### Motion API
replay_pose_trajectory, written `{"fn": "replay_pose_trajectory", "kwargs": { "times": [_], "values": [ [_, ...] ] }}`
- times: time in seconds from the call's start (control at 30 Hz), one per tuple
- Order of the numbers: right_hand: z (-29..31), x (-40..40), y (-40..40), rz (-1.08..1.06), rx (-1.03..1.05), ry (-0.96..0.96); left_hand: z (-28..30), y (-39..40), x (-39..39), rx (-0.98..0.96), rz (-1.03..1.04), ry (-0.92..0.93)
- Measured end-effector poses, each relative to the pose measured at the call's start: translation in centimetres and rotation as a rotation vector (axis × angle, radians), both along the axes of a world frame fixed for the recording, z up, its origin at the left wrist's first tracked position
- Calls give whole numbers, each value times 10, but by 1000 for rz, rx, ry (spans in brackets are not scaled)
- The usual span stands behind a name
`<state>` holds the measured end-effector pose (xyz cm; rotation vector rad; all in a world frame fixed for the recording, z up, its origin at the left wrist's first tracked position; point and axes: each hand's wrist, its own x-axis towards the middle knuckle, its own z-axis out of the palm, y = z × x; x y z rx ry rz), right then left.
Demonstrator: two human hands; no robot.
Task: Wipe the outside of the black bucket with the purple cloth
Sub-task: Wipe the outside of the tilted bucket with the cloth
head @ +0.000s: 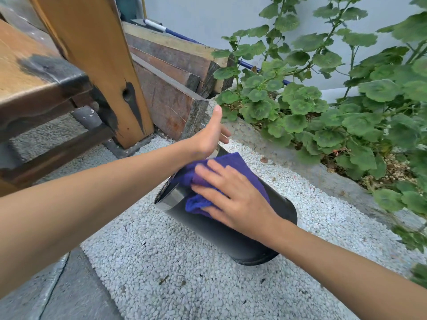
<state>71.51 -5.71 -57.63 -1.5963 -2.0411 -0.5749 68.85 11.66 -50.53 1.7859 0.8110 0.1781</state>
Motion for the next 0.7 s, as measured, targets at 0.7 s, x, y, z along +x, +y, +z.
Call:
{"fn": "replay_pose_trajectory", "kwargs": {
  "times": [0.7],
  "values": [
    [-16, 48, -74, -2, -68, 29, 0, 6, -38, 824, -499, 247]
  ]
}}
